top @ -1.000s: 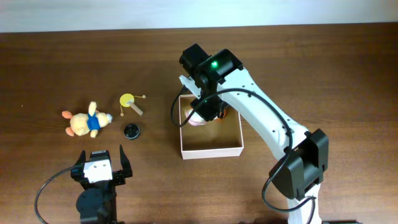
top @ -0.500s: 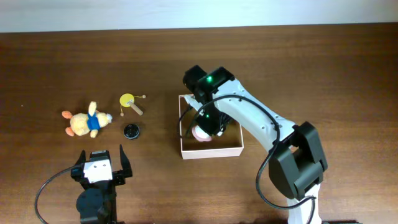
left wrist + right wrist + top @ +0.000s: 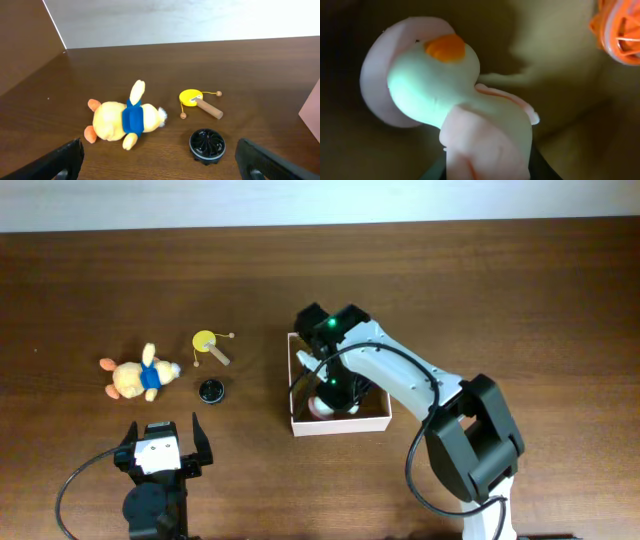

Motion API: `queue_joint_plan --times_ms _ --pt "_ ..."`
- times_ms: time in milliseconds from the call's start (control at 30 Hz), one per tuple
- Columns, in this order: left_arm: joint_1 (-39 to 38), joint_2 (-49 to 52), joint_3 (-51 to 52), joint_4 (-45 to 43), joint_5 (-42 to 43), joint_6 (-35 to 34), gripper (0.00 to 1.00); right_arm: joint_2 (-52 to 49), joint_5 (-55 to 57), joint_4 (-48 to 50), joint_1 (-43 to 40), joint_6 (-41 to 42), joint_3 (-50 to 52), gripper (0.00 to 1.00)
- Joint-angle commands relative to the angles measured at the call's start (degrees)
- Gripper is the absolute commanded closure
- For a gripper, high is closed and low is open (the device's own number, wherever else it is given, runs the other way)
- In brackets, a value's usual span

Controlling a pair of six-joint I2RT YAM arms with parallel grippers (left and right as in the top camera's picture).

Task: Pack container
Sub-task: 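Lower the duck into the box and release it from right gripper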

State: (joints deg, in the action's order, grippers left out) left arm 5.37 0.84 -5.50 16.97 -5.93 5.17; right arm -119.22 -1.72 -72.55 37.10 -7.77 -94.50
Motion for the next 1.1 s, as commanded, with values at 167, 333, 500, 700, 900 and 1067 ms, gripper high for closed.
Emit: queue_joint_plan --times_ms 167,333,500,700,900,1067 --pt "0.04 -0.44 0.22 0.04 0.59 0.94 0.01 0.79 -1.14 0.42 0.50 -0.35 1.44 0.74" --pt "0.04 -0.44 0.22 0.04 0.59 0.94 0.01 0.79 -1.11 0.42 0.50 -0.37 1.70 0.74" --pt "0.04 -0.44 0.22 0.04 0.61 0.94 0.01 0.79 -1.09 0.42 0.48 -0.42 1.70 0.61" --pt "0.04 -0.44 0.22 0.04 0.59 0.94 0.01 0.79 -1.09 0.66 0.48 -1.03 1.70 0.30" --pt "0.04 -0.44 0.22 0.04 0.61 0.94 0.01 0.79 -1.07 1.42 0.39 -1.03 1.70 0.28" --pt "0.04 -0.44 0.22 0.04 0.59 0.94 0.01 0.79 0.74 2.99 0.37 -1.01 1.14 0.28"
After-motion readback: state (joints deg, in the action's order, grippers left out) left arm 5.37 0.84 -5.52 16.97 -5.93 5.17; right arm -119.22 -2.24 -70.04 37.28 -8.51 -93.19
